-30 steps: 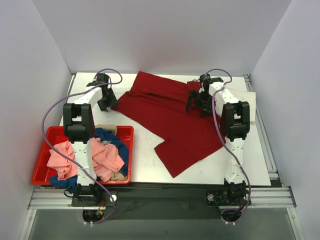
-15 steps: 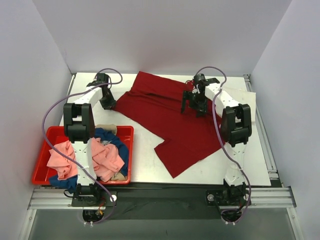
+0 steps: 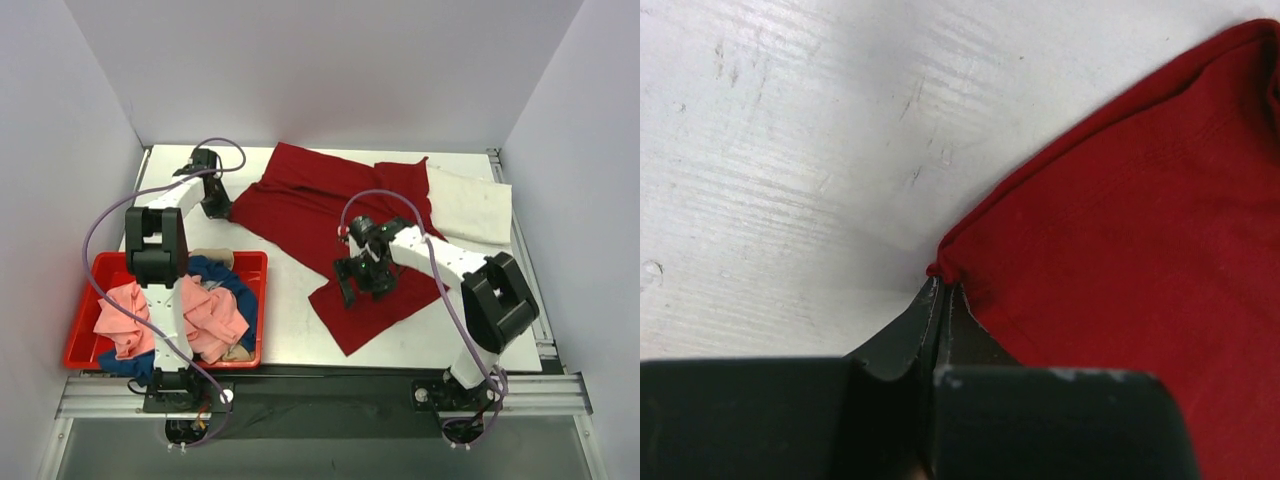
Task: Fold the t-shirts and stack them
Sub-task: Grap the side of the flattened tshirt closest away from the robot with both arms
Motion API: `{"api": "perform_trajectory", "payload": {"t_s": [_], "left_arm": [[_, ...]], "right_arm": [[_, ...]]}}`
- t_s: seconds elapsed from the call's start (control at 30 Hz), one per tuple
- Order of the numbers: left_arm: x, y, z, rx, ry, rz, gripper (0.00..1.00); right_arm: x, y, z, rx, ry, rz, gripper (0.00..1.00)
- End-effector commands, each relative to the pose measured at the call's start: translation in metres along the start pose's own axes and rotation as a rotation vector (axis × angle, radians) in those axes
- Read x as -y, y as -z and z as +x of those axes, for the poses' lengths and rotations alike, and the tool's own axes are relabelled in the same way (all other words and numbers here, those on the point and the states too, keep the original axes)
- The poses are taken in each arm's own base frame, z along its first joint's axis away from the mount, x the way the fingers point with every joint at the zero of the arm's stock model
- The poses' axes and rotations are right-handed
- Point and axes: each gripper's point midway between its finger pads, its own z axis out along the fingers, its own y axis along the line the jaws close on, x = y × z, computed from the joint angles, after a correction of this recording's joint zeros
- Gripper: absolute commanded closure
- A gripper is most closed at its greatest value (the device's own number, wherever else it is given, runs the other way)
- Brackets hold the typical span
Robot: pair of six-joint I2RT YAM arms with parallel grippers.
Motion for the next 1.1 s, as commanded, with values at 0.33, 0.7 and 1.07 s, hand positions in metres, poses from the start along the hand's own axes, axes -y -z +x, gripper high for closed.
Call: {"api": "perform_trajectory", "payload": {"t_s": [0.33, 0.7, 1.07], "left_arm": [[-0.001, 0.013, 0.033, -0.054, 0.017, 0.057, 1.0], [0.0, 0.017, 0.029, -0.032, 0.01, 0.062, 1.0], [0.002, 0.02, 0.025, -0.026, 0.0, 0.064, 1.0]], "right_arm": [[-0.031, -0.034, 0.07, 0.04, 0.083, 0.123, 0.27], [-0.051, -0.037, 0.11, 0.056, 0.172, 0.171, 0.38], [-0.045, -0.053, 0.11, 0.052, 0.194, 0.262, 0.51]]}}
